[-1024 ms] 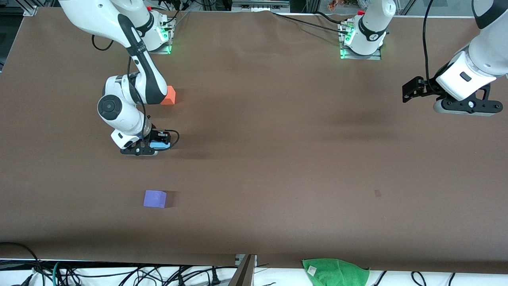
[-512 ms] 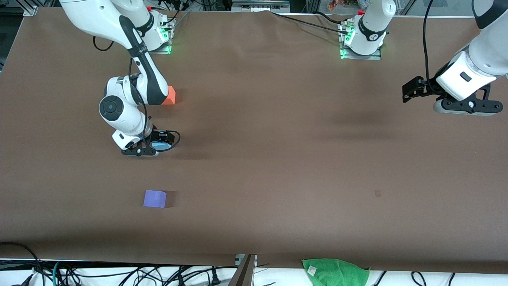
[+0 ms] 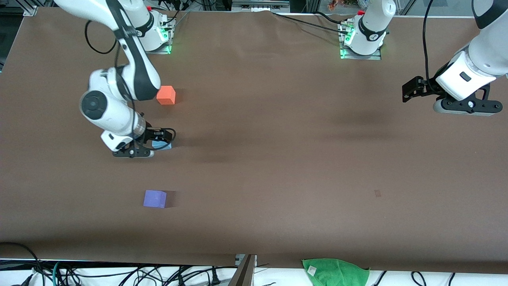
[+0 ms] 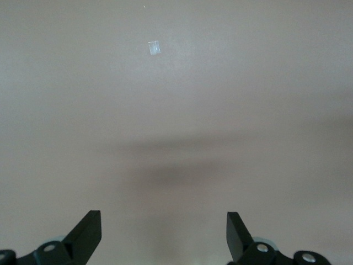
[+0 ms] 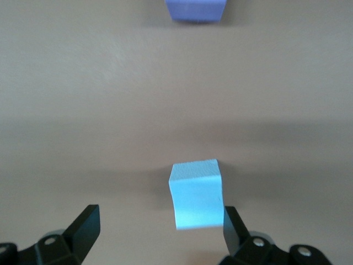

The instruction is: Place blue block between orange and purple blocks

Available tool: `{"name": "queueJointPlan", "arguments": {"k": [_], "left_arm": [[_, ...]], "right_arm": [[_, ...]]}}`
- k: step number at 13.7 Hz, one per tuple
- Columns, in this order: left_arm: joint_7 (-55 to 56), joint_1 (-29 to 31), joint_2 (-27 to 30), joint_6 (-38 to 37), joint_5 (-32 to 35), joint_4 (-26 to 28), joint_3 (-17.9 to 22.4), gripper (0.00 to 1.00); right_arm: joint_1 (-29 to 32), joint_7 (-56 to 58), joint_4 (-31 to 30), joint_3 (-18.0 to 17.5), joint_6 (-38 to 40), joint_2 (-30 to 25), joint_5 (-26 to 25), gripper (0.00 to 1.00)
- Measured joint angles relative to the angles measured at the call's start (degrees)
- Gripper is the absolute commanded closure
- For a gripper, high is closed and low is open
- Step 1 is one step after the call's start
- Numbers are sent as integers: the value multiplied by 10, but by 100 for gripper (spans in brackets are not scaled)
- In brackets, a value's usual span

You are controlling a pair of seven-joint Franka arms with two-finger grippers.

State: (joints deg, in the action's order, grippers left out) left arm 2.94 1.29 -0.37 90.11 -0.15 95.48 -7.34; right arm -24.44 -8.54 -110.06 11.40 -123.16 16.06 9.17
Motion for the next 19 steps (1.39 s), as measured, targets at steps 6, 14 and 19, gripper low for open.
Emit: {"name": "queueJointPlan", "arguments": {"k": [6, 14, 19], "left_arm": [[0, -2, 0, -3, 0, 0, 0, 0], [0, -3, 0, -4, 0, 0, -2, 0], [0, -6, 0, -4, 0, 0, -5, 0]], "right_arm": [[1, 3, 74, 23, 201, -113, -23, 1], [2, 66, 188, 39, 346, -142, -59, 1], [4, 123, 188, 82, 361, -136, -58, 1]]}}
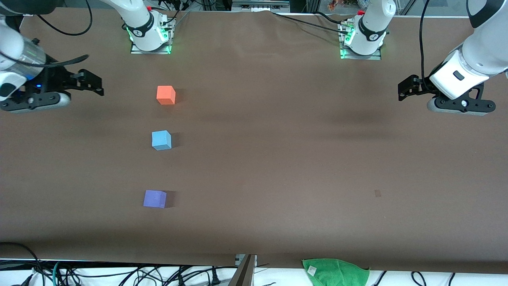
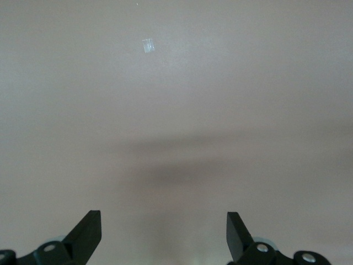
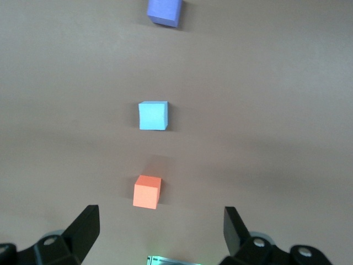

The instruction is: Place blue block between orange and purple blocks

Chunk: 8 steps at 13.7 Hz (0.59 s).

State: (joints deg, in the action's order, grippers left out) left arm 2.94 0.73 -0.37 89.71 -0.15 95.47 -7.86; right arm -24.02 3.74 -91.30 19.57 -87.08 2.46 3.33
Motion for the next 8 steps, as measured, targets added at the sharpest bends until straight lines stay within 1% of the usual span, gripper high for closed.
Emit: {"name": "queueJointPlan", "arguments": {"k": [3, 8], "left_arm": [[0, 0, 0, 0, 0, 0, 0, 0], [0, 0, 0, 0, 0, 0, 0, 0]], "right_arm": [[-1, 1, 1, -1, 0, 0, 0, 1], [-2, 1, 21, -2, 0, 8, 0, 1]]}}
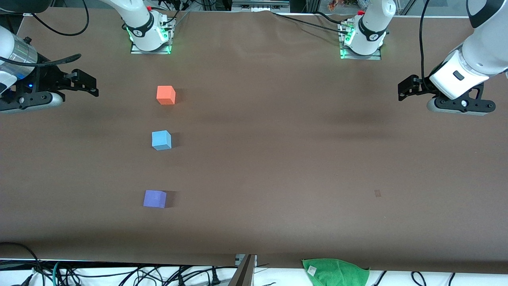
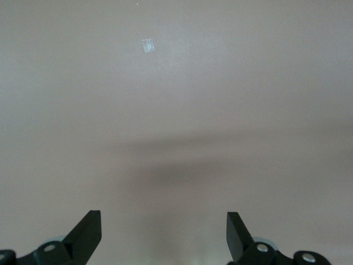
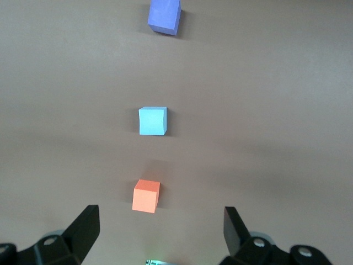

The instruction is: Place blue block between orange and purple blocks

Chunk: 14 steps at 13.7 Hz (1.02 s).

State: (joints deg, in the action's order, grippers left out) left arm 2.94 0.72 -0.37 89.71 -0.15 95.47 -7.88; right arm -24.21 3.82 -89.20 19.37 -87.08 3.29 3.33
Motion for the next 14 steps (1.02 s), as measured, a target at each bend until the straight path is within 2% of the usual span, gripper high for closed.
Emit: {"name": "queueJointPlan", "arguments": {"k": [9, 10, 13, 14], "left_arm": [[0, 0, 0, 0, 0, 0, 0, 0], [0, 0, 0, 0, 0, 0, 0, 0], [0, 0, 0, 0, 0, 0, -1, 0], [0, 0, 0, 0, 0, 0, -1, 0]], "right_arm": [[3, 0, 2, -8, 1, 2, 0, 1], [16, 0, 2, -22, 1, 2, 0, 1], [105, 0, 2, -110, 1, 2, 0, 1], [118, 0, 2, -122, 1, 2, 0, 1]]}}
